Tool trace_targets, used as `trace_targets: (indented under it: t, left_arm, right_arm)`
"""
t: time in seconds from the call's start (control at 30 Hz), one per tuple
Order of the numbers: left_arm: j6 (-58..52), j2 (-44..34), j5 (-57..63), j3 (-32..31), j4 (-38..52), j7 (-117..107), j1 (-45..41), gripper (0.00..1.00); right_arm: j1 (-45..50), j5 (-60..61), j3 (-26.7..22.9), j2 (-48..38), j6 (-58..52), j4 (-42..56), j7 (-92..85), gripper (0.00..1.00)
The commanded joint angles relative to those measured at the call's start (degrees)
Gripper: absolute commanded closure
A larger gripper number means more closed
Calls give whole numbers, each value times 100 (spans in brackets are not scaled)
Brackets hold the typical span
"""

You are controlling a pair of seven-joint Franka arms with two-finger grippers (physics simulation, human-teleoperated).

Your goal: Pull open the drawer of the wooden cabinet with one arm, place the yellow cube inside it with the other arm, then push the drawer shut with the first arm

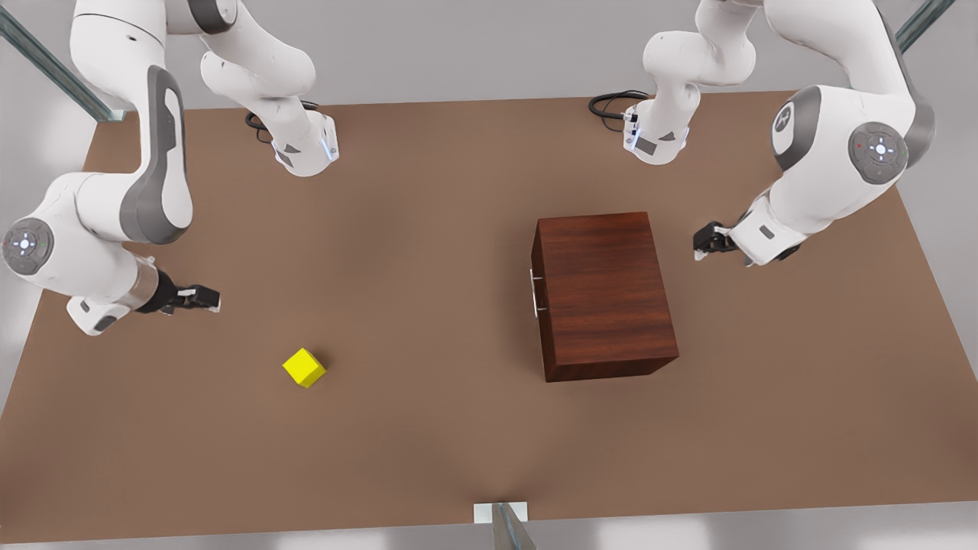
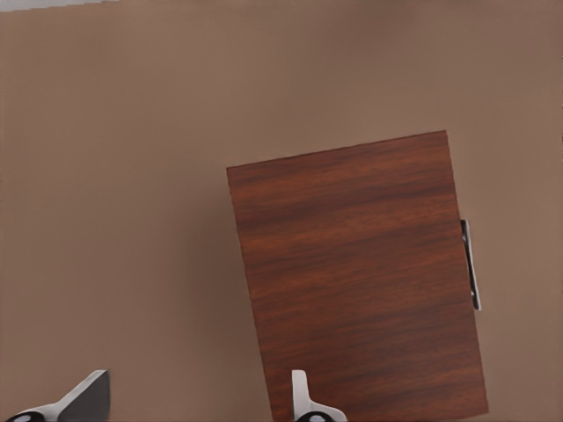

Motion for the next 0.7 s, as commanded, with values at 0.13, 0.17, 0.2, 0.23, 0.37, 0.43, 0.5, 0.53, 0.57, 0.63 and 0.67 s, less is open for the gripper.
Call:
trace_targets:
  t: [0.13,0.17,0.2,0.23,0.37,0.43,0.5,0.53,0.57,0.63,0.67]
  left_arm:
    - [568,199,114,-41,-109,-1316,-848,0]
    - [559,287,201,-41,-118,-2047,-1376,0]
    - [559,480,421,-41,-127,-2144,-1710,0]
    - [559,691,431,-41,-30,-2459,-1982,0]
    - [744,1482,984,-49,374,-4366,-2774,0]
    - [761,1948,1125,-49,726,-5316,-3029,0]
    - [1051,2212,1283,-49,770,-6019,-3240,0]
    - [1209,2309,1292,-49,796,-6309,-3345,0]
    - [1403,2414,1292,-49,875,-6468,-3363,0]
    - [1420,2915,1397,-41,1481,-6573,-3416,0]
    - [1447,3064,1546,-32,1622,-6556,-3416,0]
  right_arm:
    - [-8,-83,0,-3,600,3,-403,0]
    - [-8,-83,0,-3,600,3,-403,0]
    - [-8,-83,0,-3,600,3,-403,0]
    - [-8,-83,0,-3,600,3,-403,0]
    - [-8,-83,0,-3,600,3,-403,0]
    - [-8,-83,0,-3,600,3,-403,0]
    - [-8,-83,0,-3,600,3,-395,0]
    - [-8,-83,0,-3,600,3,-395,0]
    - [-8,-83,0,-3,600,3,-395,0]
    - [-8,-83,0,-3,600,3,-395,0]
    - [-8,-83,0,-3,600,3,-395,0]
